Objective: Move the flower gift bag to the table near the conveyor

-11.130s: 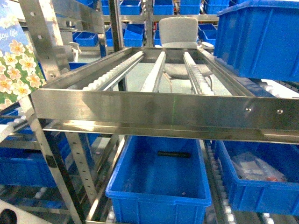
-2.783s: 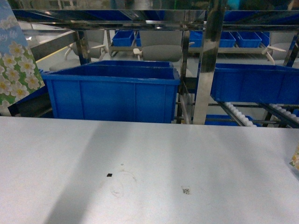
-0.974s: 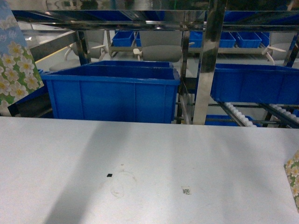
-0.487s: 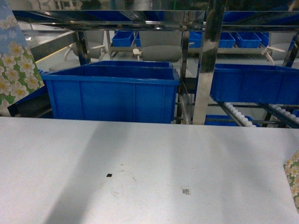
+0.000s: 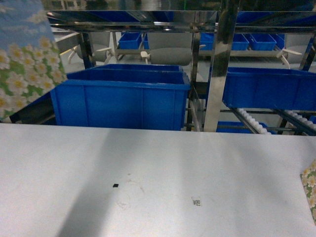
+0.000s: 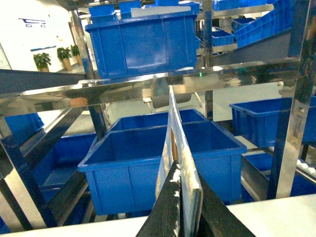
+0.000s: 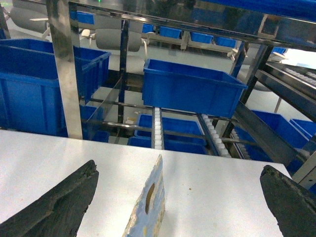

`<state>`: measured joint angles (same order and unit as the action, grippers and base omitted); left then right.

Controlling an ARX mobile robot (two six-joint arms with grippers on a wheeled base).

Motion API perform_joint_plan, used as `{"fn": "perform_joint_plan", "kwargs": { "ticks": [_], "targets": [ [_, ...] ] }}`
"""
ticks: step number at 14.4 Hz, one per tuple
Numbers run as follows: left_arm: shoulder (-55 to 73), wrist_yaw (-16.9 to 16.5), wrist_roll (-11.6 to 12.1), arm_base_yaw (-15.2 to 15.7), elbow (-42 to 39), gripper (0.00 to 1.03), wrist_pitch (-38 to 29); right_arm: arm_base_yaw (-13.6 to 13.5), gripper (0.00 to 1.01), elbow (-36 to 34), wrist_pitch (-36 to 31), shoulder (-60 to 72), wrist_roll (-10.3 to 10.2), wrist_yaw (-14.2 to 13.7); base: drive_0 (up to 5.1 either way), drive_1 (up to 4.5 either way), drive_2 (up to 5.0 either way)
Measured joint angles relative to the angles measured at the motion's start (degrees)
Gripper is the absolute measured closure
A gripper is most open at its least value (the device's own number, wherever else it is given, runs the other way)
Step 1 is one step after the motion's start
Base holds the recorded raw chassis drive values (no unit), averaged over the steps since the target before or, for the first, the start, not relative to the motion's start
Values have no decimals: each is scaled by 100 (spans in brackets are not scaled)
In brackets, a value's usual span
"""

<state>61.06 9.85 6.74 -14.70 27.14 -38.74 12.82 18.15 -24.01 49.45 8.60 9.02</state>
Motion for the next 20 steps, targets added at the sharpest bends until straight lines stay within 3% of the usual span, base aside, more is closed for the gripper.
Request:
{"fn": "perform_joint_plan", "kwargs": {
  "ticks": [6, 8, 13, 16, 20],
  "targets": [
    [2124, 264, 304, -133, 616, 101, -1320, 0, 3, 0, 0, 0, 0, 0, 0, 0, 0],
    [2601, 293, 365, -133, 658, 101, -1178, 0, 3, 0, 0, 0, 0, 0, 0, 0, 0],
    [3082, 413, 28, -468, 981, 101, -745, 0, 3, 0, -2, 0, 0, 0, 0, 0, 0],
    [3126, 568, -415, -562, 1038, 101, -181, 0, 3, -2, 0, 0, 2, 0, 0, 0, 0],
    [3357, 798, -645, -809, 1185, 101, 26, 0, 3, -2, -2, 0, 0, 0, 0, 0, 0]
  ]
}}
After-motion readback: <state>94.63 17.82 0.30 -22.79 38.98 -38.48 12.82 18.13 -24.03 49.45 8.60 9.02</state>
